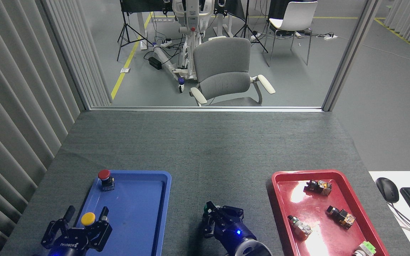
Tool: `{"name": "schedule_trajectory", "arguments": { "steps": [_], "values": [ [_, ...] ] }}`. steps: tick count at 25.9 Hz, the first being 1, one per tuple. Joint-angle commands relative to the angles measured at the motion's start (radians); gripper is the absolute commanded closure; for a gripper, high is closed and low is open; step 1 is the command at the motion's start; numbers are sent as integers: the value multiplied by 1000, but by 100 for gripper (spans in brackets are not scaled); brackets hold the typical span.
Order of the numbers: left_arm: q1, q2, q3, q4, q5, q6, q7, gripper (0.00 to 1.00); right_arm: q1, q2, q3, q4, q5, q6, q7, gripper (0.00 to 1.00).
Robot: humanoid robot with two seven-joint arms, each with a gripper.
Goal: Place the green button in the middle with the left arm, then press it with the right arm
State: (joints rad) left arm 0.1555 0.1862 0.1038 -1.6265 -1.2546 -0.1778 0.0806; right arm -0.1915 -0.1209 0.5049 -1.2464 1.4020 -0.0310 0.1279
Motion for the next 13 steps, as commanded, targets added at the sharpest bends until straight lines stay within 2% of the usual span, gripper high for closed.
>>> {"name": "schedule_trajectory", "arguments": {
  "steps": [1, 2, 3, 5, 6, 7, 13],
  "values": [
    [-1, 1, 1, 1, 1, -2, 2, 1, 6, -2, 1, 1, -8, 2, -1, 88],
    [-1, 2, 1, 2, 1, -3, 4, 1, 6, -3, 0, -5, -12, 3, -13, 76],
    [-1, 4, 1, 2, 1, -3, 5, 1, 6, -6, -2, -15, -17, 5, -48, 59],
    [1, 7, 1, 1, 1, -3, 8, 1, 6, -6, -5, -19, -21, 28, -186, 22],
    [1, 9, 1, 1, 1, -5, 8, 1, 6, -6, -6, -19, -23, 46, -243, 9],
    [1, 9, 1, 2, 1, -5, 8, 1, 7, -6, -9, -19, -25, 62, -277, 3],
    [3, 12, 1, 2, 23, 3, 14, 1, 9, -13, -19, -19, -44, 69, -353, 2]
  ]
}}
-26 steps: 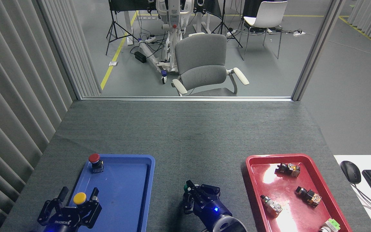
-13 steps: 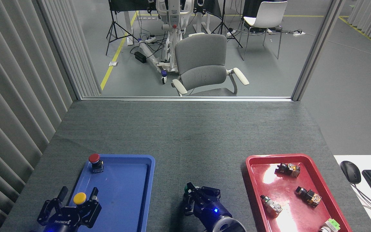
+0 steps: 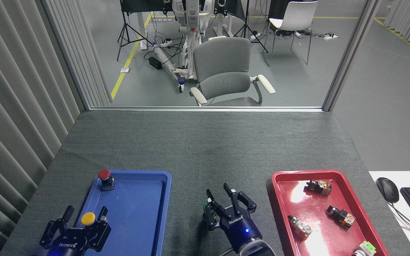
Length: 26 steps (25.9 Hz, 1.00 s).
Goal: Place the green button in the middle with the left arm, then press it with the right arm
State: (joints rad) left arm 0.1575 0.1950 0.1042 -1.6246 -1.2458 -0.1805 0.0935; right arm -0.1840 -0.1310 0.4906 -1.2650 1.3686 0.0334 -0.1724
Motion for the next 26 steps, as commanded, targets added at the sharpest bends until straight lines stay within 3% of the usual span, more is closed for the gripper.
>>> {"name": "schedule_trajectory", "arguments": {
  "steps": [1, 6, 13, 26],
  "values": [
    [1, 3, 0, 0, 22, 4, 2, 1, 3, -4, -7, -2, -14, 5, -71, 2],
    [11, 3, 0, -1, 45, 6, 2, 1, 78, -9, -133, -48, -19, 7, -91, 2],
    [13, 6, -1, -6, 45, -4, 3, 1, 196, -76, -325, -70, -20, -3, -99, 2],
    [7, 9, 0, -8, 49, 1, 3, 1, 230, -137, -374, -96, -48, -7, -98, 2]
  ]
}}
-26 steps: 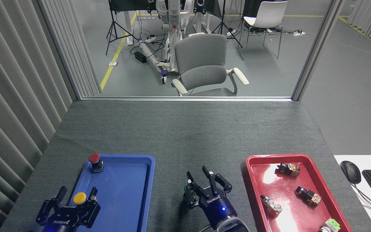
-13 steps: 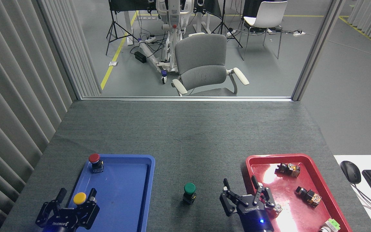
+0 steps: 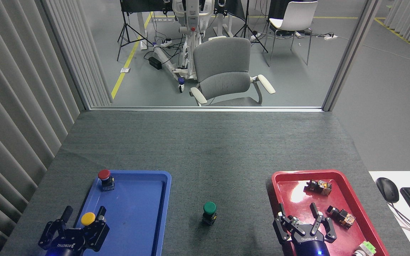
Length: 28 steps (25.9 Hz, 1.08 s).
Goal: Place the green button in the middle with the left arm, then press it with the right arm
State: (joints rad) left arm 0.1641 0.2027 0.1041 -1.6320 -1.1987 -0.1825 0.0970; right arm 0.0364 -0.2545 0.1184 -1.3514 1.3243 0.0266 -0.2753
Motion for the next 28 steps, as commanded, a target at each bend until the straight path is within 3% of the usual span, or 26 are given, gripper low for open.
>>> {"name": "schedule_trajectory", "arguments": {
  "steps": [1, 17, 28],
  "values": [
    [0, 3, 0, 1, 2, 5, 0, 1, 14, -20, 0, -17, -3, -2, 5, 2],
    [-5, -6, 0, 1, 64, 12, -8, 1, 82, -29, -31, -141, -3, 1, 13, 1],
    [3, 1, 0, 3, 68, 14, -6, 1, 89, -26, -34, -144, -11, -11, 21, 1]
  ]
}}
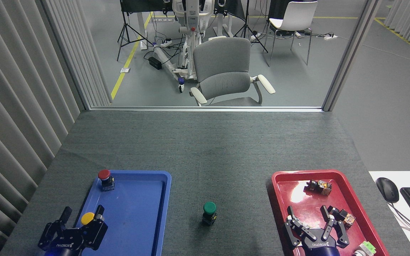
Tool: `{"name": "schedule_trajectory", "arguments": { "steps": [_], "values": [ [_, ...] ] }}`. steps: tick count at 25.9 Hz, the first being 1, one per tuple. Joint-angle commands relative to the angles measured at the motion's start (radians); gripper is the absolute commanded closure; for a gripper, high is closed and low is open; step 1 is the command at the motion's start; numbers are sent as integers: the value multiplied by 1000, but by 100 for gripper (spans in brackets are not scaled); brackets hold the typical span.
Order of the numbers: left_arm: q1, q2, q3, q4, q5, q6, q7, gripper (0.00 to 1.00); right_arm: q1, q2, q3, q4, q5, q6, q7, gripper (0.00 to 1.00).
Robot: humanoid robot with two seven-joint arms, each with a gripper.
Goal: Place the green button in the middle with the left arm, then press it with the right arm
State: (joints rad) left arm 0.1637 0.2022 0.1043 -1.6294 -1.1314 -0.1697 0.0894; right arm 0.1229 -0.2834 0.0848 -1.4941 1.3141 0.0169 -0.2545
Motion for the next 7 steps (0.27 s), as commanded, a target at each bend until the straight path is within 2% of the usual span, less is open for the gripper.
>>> {"name": "schedule_trajectory", "arguments": {
  "steps": [1, 7],
  "values": [
    [3, 2, 0, 0, 1, 1, 1, 1, 3, 3, -2, 0, -1, -2, 0, 1],
    [7, 3, 0, 0, 1, 1, 1, 1, 6, 6, 0, 0, -1, -2, -2, 1]
  ]
}}
